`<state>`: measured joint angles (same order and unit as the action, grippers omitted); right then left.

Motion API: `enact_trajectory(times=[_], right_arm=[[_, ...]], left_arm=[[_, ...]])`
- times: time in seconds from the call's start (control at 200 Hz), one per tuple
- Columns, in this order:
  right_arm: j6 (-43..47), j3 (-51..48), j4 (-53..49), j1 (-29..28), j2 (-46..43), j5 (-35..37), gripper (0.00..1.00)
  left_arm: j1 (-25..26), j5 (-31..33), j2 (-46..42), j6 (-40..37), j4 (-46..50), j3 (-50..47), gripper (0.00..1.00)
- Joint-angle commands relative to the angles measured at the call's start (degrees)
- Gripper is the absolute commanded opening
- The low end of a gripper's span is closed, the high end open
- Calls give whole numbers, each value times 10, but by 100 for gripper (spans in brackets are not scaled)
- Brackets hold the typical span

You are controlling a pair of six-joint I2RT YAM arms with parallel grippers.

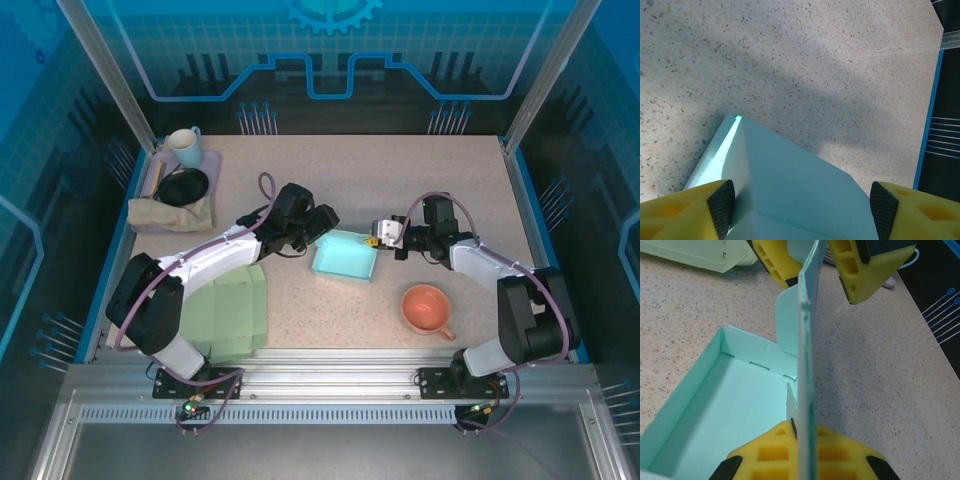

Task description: Fold the paper box

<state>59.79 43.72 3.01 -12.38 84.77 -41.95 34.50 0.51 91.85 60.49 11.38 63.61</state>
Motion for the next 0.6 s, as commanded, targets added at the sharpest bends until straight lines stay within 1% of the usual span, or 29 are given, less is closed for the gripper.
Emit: enact_trajectory(times=[0.0, 0.085, 0.125, 0.15, 0.21, 0.245, 0.38, 0.49, 0.595], right_arm=[[33, 12, -38, -22, 16, 35, 5], [42, 19, -66, -25, 18, 34, 11], [41, 25, -79, -25, 19, 27, 20], [40, 30, -90, -26, 20, 24, 24], [41, 37, -111, -26, 22, 28, 26], [44, 39, -117, -27, 23, 33, 29], [42, 44, -133, -32, 22, 64, 30], [21, 40, -135, -32, 7, 76, 33], [-5, 29, -126, -33, -9, 99, 33]], left_arm=[[20, -4, 1, 7, -6, 28, 67], [22, 12, 3, -1, 6, 25, 60], [23, 19, 2, -3, 8, 17, 58], [23, 22, 3, -2, 6, 11, 58], [23, 29, 3, -4, 5, -2, 57], [22, 33, 3, -4, 5, -9, 57], [23, 58, 2, -10, 13, -26, 56], [23, 78, 5, -12, 17, -39, 56], [22, 84, 7, -12, 22, -47, 56]])
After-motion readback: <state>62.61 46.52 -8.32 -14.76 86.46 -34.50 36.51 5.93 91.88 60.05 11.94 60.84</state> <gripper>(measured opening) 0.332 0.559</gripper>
